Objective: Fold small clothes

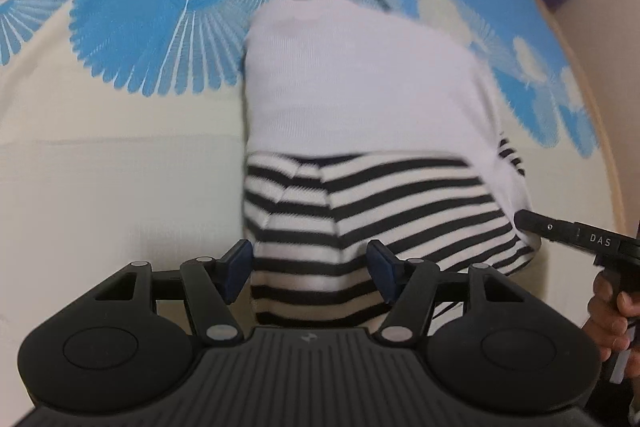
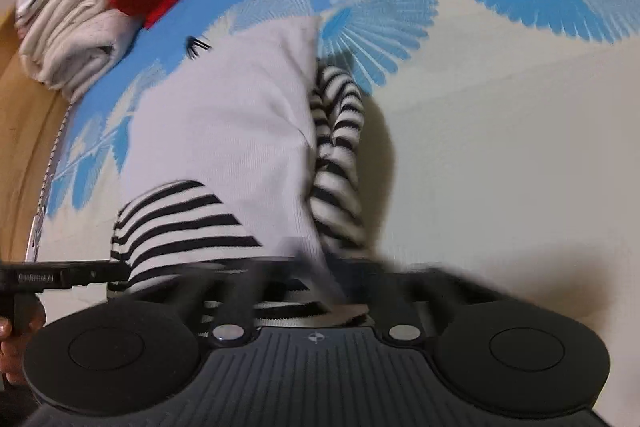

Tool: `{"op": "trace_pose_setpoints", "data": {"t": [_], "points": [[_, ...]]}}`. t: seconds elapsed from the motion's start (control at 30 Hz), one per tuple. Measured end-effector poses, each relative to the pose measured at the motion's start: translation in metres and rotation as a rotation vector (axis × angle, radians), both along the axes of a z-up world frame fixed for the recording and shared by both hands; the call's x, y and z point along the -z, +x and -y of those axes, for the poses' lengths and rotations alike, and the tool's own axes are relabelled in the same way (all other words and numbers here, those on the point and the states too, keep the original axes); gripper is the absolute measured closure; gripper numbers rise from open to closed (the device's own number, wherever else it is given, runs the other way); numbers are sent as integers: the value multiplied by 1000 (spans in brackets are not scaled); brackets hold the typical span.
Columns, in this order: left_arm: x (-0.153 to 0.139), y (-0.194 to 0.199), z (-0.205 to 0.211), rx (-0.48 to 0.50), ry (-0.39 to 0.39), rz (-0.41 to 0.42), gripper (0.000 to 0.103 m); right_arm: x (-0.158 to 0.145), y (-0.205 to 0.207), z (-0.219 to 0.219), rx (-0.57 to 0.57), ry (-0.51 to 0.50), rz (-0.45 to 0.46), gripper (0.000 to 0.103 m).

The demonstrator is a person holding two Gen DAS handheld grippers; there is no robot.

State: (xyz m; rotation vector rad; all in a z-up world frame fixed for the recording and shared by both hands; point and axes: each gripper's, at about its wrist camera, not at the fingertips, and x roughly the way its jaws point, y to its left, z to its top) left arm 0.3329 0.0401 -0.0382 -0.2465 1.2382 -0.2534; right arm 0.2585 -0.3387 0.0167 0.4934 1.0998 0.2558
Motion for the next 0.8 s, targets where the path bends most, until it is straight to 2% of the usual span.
{"op": "trace_pose_setpoints", "data": {"t": [0.07, 0.17, 0.37, 0.53, 0.7, 0.8], "points": [[1, -4, 12, 51, 57, 12, 35, -1, -1, 13, 52, 34, -29, 100], [11, -8, 27, 104, 137, -7, 33, 15, 1, 20, 90, -13, -119, 101], [3, -13, 32, 105, 167, 24, 34, 11, 1, 0, 4, -102, -98, 101], [2, -13, 31, 101, 172, 24, 34, 11, 2, 4, 4, -99, -105, 101], [-4, -14, 31, 118, 193, 58, 34, 12, 4, 0, -7, -121, -103, 100], [9, -13, 30, 135, 227, 46, 36, 14, 6, 0, -12, -137, -113, 100]]}}
